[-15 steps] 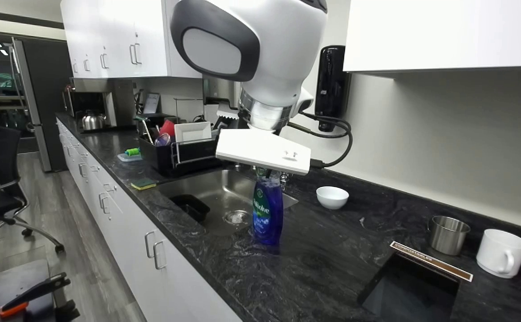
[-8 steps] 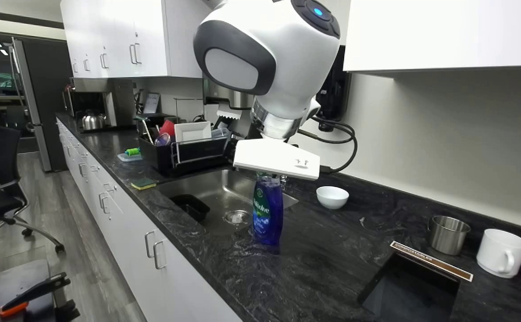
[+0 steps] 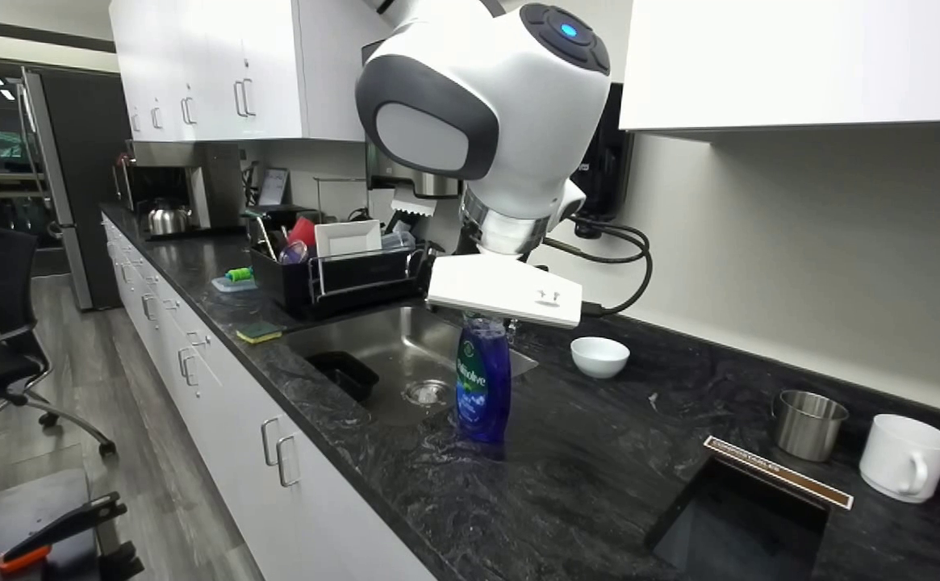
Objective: Pour some dish soap in the sink
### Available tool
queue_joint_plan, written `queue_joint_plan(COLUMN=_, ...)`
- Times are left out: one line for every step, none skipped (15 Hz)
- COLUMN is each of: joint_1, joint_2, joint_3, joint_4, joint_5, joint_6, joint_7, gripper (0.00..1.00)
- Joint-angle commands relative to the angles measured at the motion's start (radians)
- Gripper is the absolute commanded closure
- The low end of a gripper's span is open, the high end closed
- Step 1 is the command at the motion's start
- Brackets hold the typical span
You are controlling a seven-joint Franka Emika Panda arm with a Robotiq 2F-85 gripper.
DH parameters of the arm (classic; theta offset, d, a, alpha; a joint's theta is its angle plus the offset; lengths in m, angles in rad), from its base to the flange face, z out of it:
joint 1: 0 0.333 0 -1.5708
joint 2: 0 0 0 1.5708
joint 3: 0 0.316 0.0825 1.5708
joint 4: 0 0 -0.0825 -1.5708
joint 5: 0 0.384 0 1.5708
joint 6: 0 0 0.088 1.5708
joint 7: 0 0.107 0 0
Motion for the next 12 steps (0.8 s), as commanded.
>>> queue_joint_plan(joint_1=-0.028, joint_2=-0.001, joint_3=0.028, joint_4=0.001, joint_5=-0.007, joint_6=0.001, joint_7=0.005, gripper=0.0)
queue_joint_plan(joint_1=-0.028, joint_2=-0.001, joint_3=0.028, joint_4=0.001, joint_5=-0.007, joint_6=0.001, joint_7=0.005, gripper=0.0)
queue_joint_plan(joint_1=-0.028, joint_2=-0.001, joint_3=0.028, joint_4=0.001, joint_5=-0.007, joint_6=0.001, joint_7=0.005, gripper=0.0)
queue_joint_plan(joint_1=-0.028, joint_2=-0.001, joint_3=0.028, joint_4=0.001, joint_5=-0.007, joint_6=0.001, joint_7=0.005, gripper=0.0)
queue_joint_plan(joint_1=-0.028, joint_2=-0.001, joint_3=0.028, joint_4=0.001, joint_5=-0.007, joint_6=0.001, joint_7=0.005, gripper=0.0)
queue_joint_plan(joint_1=-0.031, joint_2=0.007, joint_3=0.029, joint_4=0.009, joint_5=-0.01, joint_6=-0.013, joint_7=-0.003, gripper=0.0)
queue_joint_plan(joint_1=-0.035, joint_2=0.019, joint_3=0.032, joint_4=0.017, joint_5=-0.002, joint_6=-0.023, joint_7=-0.021, gripper=0.0)
queue_joint_plan(joint_1=-0.039, joint_2=0.032, joint_3=0.035, joint_4=0.024, joint_5=0.013, joint_6=-0.022, joint_7=-0.045, gripper=0.0)
queue_joint_plan(joint_1=-0.043, joint_2=0.05, joint_3=0.039, joint_4=0.034, joint_5=0.02, joint_6=-0.017, joint_7=-0.074, gripper=0.0)
queue_joint_plan(joint_1=-0.051, joint_2=0.074, joint_3=0.042, joint_4=0.05, joint_5=0.025, joint_6=-0.028, joint_7=-0.104, gripper=0.0)
queue_joint_plan(joint_1=-0.059, joint_2=0.095, joint_3=0.047, joint_4=0.064, joint_5=0.03, joint_6=-0.033, joint_7=-0.139, gripper=0.0)
queue_joint_plan(joint_1=-0.067, joint_2=0.114, joint_3=0.051, joint_4=0.078, joint_5=0.029, joint_6=-0.035, joint_7=-0.166, gripper=0.0)
